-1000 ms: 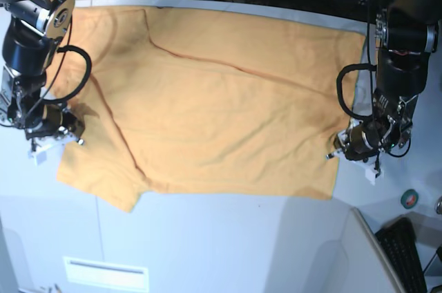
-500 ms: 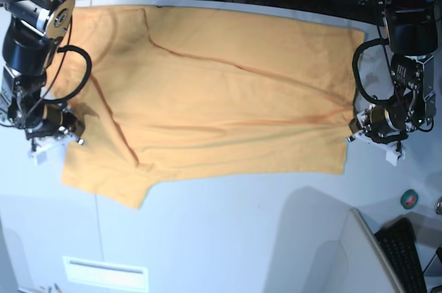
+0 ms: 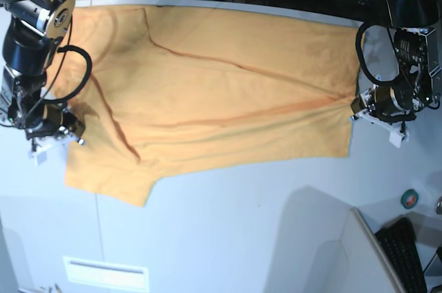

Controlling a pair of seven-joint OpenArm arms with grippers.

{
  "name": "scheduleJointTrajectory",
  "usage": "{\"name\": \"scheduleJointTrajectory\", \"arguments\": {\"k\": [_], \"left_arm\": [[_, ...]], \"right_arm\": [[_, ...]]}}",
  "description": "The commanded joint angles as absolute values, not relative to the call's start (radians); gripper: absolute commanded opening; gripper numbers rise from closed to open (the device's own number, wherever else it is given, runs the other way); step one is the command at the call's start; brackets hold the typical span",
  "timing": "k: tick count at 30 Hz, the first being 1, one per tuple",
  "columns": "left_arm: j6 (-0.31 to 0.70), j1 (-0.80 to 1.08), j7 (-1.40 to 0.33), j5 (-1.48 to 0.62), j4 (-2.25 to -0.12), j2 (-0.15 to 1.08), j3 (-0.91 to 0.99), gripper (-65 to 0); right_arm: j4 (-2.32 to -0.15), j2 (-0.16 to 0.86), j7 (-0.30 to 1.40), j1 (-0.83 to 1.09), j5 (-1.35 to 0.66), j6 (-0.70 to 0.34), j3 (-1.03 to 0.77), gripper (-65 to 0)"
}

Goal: Layout the t-shirt on the table in an organized manner, then fold the t-shirt properly
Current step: 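Hold both side edges and lift the shirt slightly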

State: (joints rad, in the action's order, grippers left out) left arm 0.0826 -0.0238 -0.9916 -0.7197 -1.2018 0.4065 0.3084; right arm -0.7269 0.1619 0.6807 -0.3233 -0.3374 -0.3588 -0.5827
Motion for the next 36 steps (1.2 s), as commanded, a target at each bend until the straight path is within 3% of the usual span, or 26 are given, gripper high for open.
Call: {"name": "scheduleJointTrajectory", "arguments": {"k": [1, 2, 6, 10, 15, 20, 23, 28, 32, 36], "left_arm": [[0.088, -0.022, -0.984, -0.725, -1.218, 0.426, 0.328, -65.0], [0.088, -0.018, -0.984, -0.725, -1.218, 0.426, 0.338, -64.3], [0.091, -0.016, -0.984, -0.725, -1.218, 0.426, 0.394, -36.4], [0.093, -0.018, -0.984, -0.727, -1.271, 0.426, 0.438, -19.3], [0.093, -0.058, -0.981, -0.72, -1.31, 0.429, 0.443, -17.8], [0.094, -0.232, -0.98, -0.717, -1.109, 0.437, 0.424, -17.8], [0.096, -0.357, -0.967, -0.717, -0.946, 0.473, 0.278, -17.8], [0.116, -0.463, -0.792, -0.72, -0.753, 0.501, 0.001, -17.9], [0.117, -0.506, -0.714, -0.722, -0.604, 0.499, -0.048, -17.9], [0.117, -0.503, -0.679, -0.719, -0.59, 0.499, -0.051, -17.9]], "right_arm": [[-0.739, 0.174, 0.679, -0.344, -0.341, -0.358, -0.584, -65.0], [-0.739, 0.174, 0.679, -0.344, -0.341, -0.358, -0.584, -65.0], [-0.739, 0.173, 0.679, -0.344, -0.341, -0.358, -0.581, -65.0], [-0.739, 0.173, 0.679, -0.346, -0.341, -0.358, -0.581, -65.0], [-0.739, 0.173, 0.677, -0.354, -0.341, -0.358, -0.581, -65.0], [-0.739, 0.173, 0.677, -0.358, -0.341, -0.358, -0.581, -65.0], [-0.739, 0.173, 0.677, -0.36, -0.341, -0.358, -0.579, -65.0], [-0.739, 0.173, 0.679, -0.36, -0.341, -0.358, -0.582, -65.0], [-0.739, 0.177, 0.679, -0.36, -0.341, -0.358, -0.582, -65.0], [-0.739, 0.179, 0.679, -0.36, -0.341, -0.358, -0.582, -65.0]]}}
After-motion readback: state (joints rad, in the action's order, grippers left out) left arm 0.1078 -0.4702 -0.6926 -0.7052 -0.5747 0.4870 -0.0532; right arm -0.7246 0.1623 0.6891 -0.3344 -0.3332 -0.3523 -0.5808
